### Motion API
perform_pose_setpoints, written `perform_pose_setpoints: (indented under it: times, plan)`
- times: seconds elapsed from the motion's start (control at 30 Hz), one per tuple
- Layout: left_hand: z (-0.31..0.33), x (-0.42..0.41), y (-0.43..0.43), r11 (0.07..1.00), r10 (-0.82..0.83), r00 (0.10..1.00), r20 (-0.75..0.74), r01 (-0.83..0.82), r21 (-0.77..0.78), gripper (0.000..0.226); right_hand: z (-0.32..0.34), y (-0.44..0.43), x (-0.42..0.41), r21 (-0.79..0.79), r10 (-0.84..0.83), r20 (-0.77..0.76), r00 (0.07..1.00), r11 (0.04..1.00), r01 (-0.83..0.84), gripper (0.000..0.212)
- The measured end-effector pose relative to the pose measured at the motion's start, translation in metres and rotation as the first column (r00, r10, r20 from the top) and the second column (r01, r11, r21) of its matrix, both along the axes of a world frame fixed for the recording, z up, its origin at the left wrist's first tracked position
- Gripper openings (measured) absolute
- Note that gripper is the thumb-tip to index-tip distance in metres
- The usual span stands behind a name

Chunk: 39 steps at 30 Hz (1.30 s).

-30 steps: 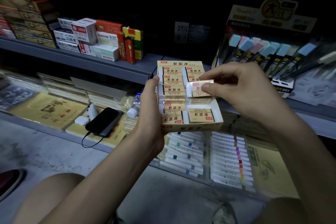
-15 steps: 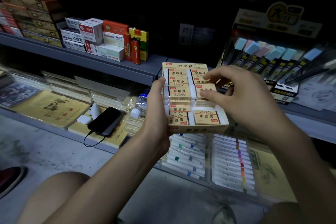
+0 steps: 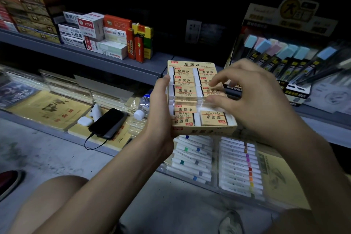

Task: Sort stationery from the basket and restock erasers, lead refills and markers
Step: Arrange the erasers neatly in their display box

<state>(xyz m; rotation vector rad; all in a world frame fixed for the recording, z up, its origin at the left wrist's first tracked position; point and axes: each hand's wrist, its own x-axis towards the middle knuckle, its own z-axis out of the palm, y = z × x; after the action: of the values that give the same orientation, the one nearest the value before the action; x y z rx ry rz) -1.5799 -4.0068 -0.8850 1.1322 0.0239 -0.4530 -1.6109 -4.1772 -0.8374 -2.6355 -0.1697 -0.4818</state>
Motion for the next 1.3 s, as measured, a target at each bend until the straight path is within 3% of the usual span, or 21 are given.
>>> perform_pose_setpoints:
  times: [0.1, 0.33, 0.47, 0.6, 0.77, 0.97, 1.17, 1.3]
  plan:
    - [-0.001, 0.001, 0.0, 1.0, -0.006, 1.0, 0.007, 0.006, 0.01, 0.06, 0.012, 0.003, -0.009, 0.045, 0.054, -0.068, 0.996, 0.998, -0.051, 0.012]
    - [-0.003, 0.003, -0.001, 1.0, 0.007, 1.0, 0.013, -0.007, 0.01, 0.058, 0.011, 0.006, -0.018, -0.108, 0.061, -0.333, 0.941, 0.989, -0.102, 0.02]
    - [-0.001, 0.001, -0.001, 1.0, -0.003, 1.0, 0.006, 0.003, -0.002, 0.06, 0.017, 0.006, -0.02, -0.05, 0.074, -0.372, 0.925, 0.994, -0.1, 0.009]
    - [-0.002, 0.0, -0.002, 1.0, 0.005, 1.0, 0.006, -0.005, -0.003, 0.059, 0.017, 0.005, -0.017, -0.023, 0.105, -0.348, 0.931, 0.992, -0.121, 0.008]
    - [-0.001, 0.0, -0.001, 1.0, 0.015, 1.0, -0.006, -0.015, -0.021, 0.057, 0.027, 0.001, -0.017, 0.319, 0.2, -0.207, 0.958, 0.939, -0.127, 0.023]
    - [-0.002, -0.001, -0.001, 0.999, 0.021, 1.0, -0.012, -0.021, -0.038, 0.059, 0.017, 0.021, -0.016, 0.494, 0.106, -0.043, 0.993, 0.866, -0.071, 0.017]
    - [-0.004, 0.001, -0.002, 0.996, 0.031, 0.999, -0.018, -0.033, -0.088, 0.064, 0.002, 0.044, -0.014, 0.492, 0.007, 0.035, 0.999, 0.87, -0.024, 0.016]
    - [-0.005, 0.002, -0.001, 0.996, 0.027, 0.999, -0.029, -0.029, -0.09, 0.065, -0.003, 0.049, -0.013, 0.507, -0.028, -0.021, 0.999, 0.861, 0.035, 0.019]
